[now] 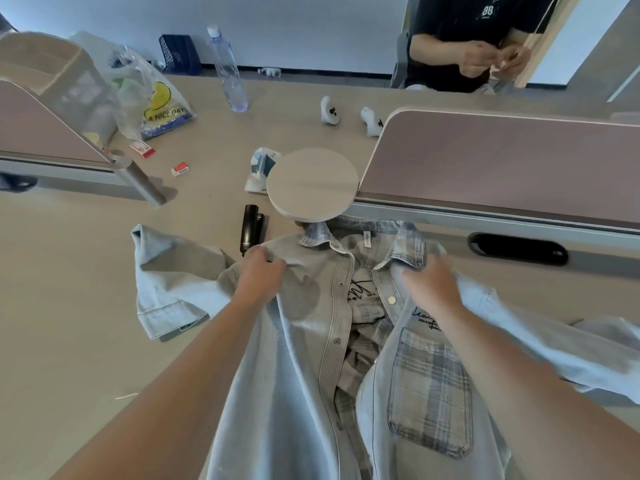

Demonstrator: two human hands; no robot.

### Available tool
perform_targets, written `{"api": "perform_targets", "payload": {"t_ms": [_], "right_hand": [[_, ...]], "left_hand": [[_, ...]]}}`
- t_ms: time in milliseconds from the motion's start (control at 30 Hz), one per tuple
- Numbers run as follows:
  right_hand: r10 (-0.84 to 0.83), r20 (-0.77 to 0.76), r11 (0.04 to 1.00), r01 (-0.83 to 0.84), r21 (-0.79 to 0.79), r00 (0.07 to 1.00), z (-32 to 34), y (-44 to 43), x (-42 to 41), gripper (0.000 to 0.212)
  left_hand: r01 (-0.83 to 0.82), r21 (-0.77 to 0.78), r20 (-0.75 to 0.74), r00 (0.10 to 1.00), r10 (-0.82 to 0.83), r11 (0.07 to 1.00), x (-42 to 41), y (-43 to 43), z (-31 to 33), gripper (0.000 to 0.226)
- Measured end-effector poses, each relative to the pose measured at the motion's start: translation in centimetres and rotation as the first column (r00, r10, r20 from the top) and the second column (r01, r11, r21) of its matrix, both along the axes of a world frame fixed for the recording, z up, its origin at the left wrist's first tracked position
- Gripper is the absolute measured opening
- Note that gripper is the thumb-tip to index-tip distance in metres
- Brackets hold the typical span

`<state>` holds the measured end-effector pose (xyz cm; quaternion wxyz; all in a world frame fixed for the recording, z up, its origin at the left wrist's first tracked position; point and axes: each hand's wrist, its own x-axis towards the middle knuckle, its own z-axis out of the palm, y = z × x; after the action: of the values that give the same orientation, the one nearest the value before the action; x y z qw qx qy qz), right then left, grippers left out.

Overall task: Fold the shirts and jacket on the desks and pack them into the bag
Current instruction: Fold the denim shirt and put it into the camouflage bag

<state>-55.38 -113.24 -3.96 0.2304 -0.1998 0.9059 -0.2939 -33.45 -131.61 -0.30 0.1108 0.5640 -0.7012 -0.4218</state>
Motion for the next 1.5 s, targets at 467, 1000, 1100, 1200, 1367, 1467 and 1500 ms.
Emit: {"api": "perform_targets", "payload": {"t_ms": [467, 1000, 1100, 1200, 1367, 1467, 1500], "right_hand": [[0.598, 0.053, 0.584, -0.479, 0.655, 0.800, -0.1, -1.3, 4.7, 0.025], [0.290, 0.179, 0.957, -0.285, -0.050, 0.940, 3.4, -3.1, 4.2, 0.023], [0.302, 0.305, 0.951, -0.306, -0.035, 0.903, 2.5, -2.3, 4.3, 0.033], [0.235, 0.227, 0.972, -0.234, -0.035, 0.945, 1.7, -0.9, 5.1, 0.026], [0.267, 0.307, 0.961, -0.278, -0.008, 0.913, 1.5, 1.3, 6.9, 0.021], [0.257, 0.282, 0.963, -0.269, 0.006, 0.925, 1.8, 2.2, 7.7, 0.018], [0.246, 0.270, 0.967, -0.256, 0.004, 0.931, 1.8, 2.5, 8.0, 0.020]], "left_hand": [[0.486, 0.297, 0.151, 0.826, -0.543, 0.822, -4.2, 8.6, -4.2, 0.040], [0.548, 0.292, 0.243, 0.751, -0.615, 0.784, -3.9, 8.1, -3.8, 0.043], [0.564, 0.315, 0.296, 0.705, -0.644, 0.763, -3.6, 8.4, -3.9, 0.043], [0.544, 0.355, 0.330, 0.688, -0.646, 0.760, -3.2, 9.0, -3.5, 0.045], [0.577, 0.360, 0.298, 0.673, -0.676, 0.733, -1.4, 9.2, -3.5, 0.044], [0.612, 0.369, 0.308, 0.629, -0.713, 0.699, -1.1, 9.5, -3.0, 0.038], [0.618, 0.369, 0.309, 0.623, -0.719, 0.694, -1.2, 9.7, -2.8, 0.045]]}}
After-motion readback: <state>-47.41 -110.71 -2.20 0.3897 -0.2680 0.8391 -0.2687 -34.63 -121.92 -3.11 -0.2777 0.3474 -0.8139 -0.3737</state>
